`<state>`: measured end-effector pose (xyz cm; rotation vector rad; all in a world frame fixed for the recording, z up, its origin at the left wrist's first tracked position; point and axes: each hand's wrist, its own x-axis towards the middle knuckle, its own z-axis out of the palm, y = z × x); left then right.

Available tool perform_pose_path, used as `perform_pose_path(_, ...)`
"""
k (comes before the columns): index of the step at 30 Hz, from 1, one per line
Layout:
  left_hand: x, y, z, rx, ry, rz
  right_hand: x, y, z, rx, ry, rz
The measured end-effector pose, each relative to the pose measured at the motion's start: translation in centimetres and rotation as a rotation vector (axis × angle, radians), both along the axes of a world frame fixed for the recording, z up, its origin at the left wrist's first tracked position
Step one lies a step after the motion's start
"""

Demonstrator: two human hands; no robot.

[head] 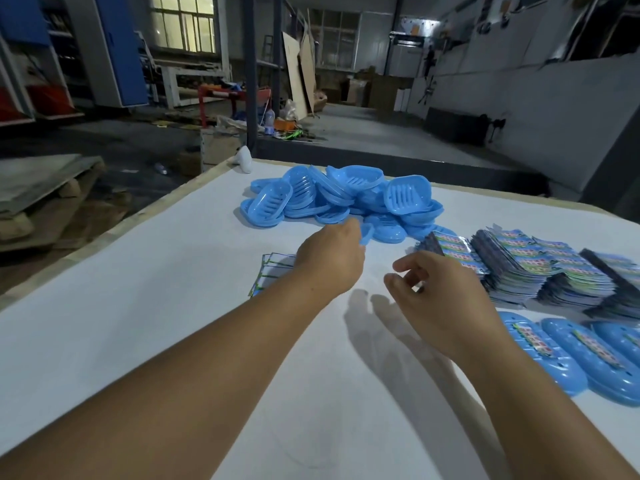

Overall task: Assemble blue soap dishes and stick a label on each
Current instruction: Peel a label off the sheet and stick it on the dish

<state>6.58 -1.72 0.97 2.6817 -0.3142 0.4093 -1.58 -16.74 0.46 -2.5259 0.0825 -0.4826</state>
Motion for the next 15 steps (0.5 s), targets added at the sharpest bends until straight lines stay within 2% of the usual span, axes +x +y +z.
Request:
perform_pose_path(3, -1.7, 1.2, 0.2, -0.185, -0.01, -0.06, 0.0, 0.0, 0.1, -0.005, -0.036, 0.01)
perform_pose_path(6, -3.2, 2.2, 0.4, -0.475, 0.047, -0.079, -0.2, 0.1, -0.1, -0.043, -0.057, 0.076)
perform_pose_path(11, -4.6, 2.9, 0.8, -1.002, 0.347, -0.069, -0.3, 0.5, -0.1, -0.108, -0.085, 0.243)
perform_pose_path(15, -5.3, 3.3, 0.3, -1.069, 0.431, -0.047, -0.3, 0.8, -0.1, -0.135, -0.056, 0.271)
